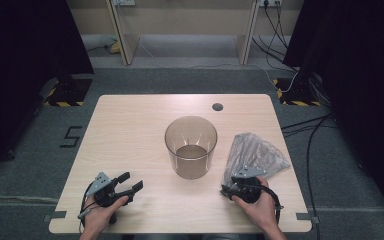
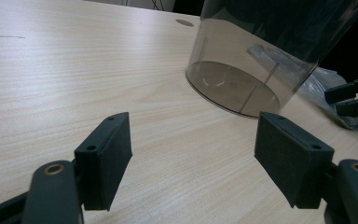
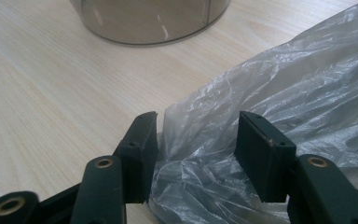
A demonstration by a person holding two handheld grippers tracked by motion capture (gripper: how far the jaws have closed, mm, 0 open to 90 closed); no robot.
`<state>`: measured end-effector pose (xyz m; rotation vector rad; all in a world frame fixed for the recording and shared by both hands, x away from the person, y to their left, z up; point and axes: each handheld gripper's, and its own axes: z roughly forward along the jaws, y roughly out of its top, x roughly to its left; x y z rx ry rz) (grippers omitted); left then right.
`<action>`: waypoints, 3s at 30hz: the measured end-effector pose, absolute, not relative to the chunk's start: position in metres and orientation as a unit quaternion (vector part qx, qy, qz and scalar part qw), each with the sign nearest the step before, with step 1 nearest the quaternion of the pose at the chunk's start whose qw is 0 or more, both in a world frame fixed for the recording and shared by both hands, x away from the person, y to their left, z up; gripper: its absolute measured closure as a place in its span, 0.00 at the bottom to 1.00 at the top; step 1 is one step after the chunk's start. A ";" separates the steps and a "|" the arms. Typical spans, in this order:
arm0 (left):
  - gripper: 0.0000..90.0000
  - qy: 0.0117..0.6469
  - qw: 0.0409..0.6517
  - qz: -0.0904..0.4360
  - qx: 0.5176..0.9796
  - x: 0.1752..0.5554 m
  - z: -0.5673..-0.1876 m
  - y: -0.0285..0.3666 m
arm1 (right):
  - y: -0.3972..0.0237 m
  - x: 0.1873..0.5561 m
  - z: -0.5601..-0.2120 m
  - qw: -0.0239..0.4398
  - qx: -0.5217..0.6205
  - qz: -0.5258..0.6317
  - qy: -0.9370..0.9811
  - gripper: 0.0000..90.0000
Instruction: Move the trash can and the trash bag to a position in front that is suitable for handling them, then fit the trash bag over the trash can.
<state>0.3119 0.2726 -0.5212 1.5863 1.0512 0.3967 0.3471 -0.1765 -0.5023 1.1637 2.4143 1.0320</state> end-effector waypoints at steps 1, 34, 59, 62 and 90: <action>0.29 0.447 0.564 0.168 0.674 0.312 -0.521 0.273 | -0.177 0.347 -0.503 0.133 0.399 0.355 0.835 0.56; 0.29 0.457 0.560 0.163 0.671 0.318 -0.521 0.271 | -0.312 0.324 -0.476 0.160 0.548 0.392 0.722 0.33; 0.30 0.447 0.564 0.163 0.675 0.318 -0.521 0.268 | -0.313 0.361 -0.485 0.175 0.589 0.355 0.704 0.33; 0.30 0.445 0.566 0.164 0.675 0.317 -0.521 0.268 | -0.308 0.368 -0.491 0.179 0.595 0.338 0.707 0.31; 0.30 0.441 0.564 0.160 0.680 0.315 -0.521 0.267 | -0.289 0.377 -0.504 0.178 0.562 0.339 0.733 1.00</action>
